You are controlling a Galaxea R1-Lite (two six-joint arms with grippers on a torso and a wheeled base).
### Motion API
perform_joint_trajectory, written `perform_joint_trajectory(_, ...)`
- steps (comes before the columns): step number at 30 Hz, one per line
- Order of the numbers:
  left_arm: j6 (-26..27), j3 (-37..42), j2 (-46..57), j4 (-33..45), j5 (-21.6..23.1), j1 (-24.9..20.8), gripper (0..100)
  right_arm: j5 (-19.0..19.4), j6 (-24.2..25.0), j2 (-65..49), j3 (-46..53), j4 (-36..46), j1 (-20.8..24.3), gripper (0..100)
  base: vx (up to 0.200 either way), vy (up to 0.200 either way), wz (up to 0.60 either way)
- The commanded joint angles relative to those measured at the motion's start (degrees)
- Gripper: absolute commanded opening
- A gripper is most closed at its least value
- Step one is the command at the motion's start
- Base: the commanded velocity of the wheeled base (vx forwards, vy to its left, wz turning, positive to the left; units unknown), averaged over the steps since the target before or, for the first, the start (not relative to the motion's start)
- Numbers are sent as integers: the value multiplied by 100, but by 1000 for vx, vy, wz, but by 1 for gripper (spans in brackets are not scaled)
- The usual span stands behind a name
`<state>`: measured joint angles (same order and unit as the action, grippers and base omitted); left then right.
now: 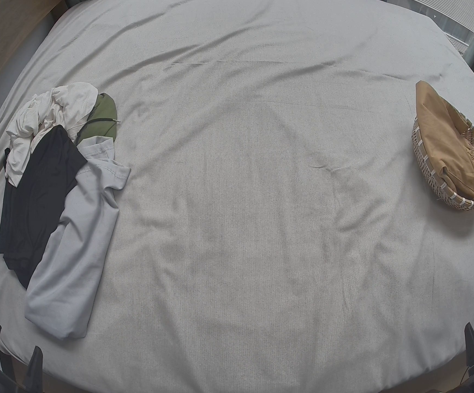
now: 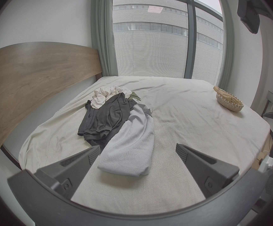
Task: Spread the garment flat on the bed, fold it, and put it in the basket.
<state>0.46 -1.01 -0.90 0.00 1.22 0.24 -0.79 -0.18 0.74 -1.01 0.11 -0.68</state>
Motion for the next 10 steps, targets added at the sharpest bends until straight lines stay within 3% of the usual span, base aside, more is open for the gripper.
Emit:
perform_joint_trajectory(1,6,101,90,0,-8,2,100,0,1,5,92,-2,-2,100,0,0,0)
perform_joint_trajectory(10,-2,101,81,9,1,2,100,-9,1,5,92,7,-2,100,0,0,0)
